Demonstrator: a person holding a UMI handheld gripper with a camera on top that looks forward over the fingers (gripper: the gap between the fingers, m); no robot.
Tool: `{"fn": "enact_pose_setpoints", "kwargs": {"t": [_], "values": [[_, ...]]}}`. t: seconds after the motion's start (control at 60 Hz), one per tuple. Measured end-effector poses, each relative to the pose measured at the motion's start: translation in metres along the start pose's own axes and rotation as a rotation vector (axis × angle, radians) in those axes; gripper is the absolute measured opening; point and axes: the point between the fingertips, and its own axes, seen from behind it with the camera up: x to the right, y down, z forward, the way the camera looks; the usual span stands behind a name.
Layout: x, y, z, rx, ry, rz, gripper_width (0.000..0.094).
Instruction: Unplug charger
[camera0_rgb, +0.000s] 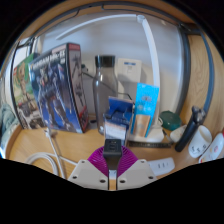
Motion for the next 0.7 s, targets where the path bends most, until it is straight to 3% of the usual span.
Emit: {"fn": "enact_pose_setpoints", "kwargs": {"t": [0.15,0.25,0.317,0.417,0.583,0.7], "values": [[0.033,-0.130,-0.077,0.176,0.026,0.060,0.0083],[0.078,-0.150,-0.111,0.173,0.113,0.016,0.0082],[0.112,-0.134,-0.120,0.111,0.167,0.018,0.0081],[0.168,-0.071,-0.121,-0.062,0.251,0.016,0.0084],[0.220,0.033,-0.109,-0.301,0.285,0.073,0.0086],[0.230,0.080,-0.099,-0.404,0.264,0.138,0.0086]]}}
